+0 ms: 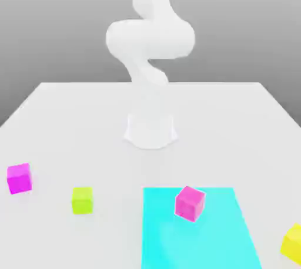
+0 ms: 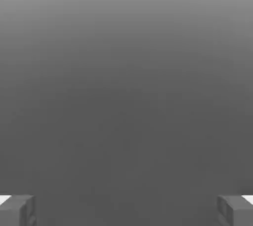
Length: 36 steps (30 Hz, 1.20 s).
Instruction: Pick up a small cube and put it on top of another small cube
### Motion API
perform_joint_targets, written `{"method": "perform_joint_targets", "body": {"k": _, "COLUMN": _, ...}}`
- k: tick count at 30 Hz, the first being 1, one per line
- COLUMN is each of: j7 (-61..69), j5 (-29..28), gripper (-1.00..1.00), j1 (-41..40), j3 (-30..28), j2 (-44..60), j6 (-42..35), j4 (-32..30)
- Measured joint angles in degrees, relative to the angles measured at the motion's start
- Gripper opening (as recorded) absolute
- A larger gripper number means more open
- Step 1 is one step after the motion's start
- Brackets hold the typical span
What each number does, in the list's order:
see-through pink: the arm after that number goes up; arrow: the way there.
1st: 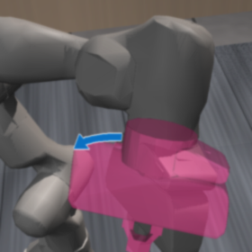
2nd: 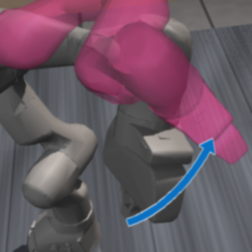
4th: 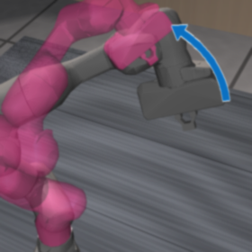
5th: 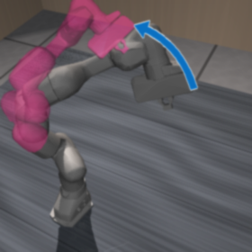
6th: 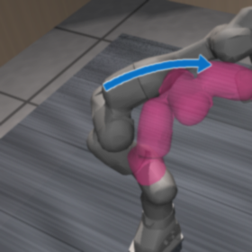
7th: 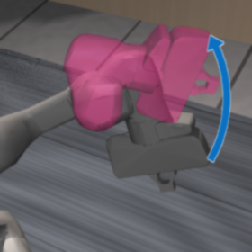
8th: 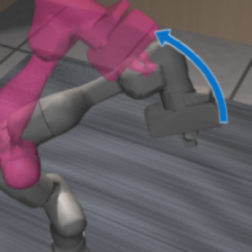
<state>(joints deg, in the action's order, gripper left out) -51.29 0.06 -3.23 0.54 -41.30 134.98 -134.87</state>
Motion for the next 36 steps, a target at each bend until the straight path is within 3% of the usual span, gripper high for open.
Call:
{"method": "perform_joint_targets", "body": {"k": 12, "j7": -28.61, "j5": -0.52, "gripper": 0.00, "j1": -15.52, "j3": 2.09, "j2": 23.29, "j6": 16.25, "j4": -15.66}}
{"method": "perform_joint_targets", "body": {"k": 19, "j7": -48.33, "j5": -0.63, "gripper": 0.00, "j1": -22.30, "j3": -0.58, "j2": 40.30, "j6": 27.68, "j4": -25.94}}
{"method": "perform_joint_targets", "body": {"k": 27, "j7": -50.87, "j5": 0.76, "gripper": 0.00, "j1": -23.45, "j3": -0.68, "j2": 57.10, "j6": 40.88, "j4": -25.18}}
{"method": "perform_joint_targets", "body": {"k": 28, "j7": -50.86, "j5": 0.77, "gripper": -1.00, "j1": -23.47, "j3": -0.66, "j2": 58.27, "j6": 41.82, "j4": -24.96}}
{"method": "perform_joint_targets", "body": {"k": 36, "j7": -51.03, "j5": 0.60, "gripper": -1.00, "j1": -23.56, "j3": -0.60, "j2": 56.70, "j6": 40.66, "j4": -25.26}}
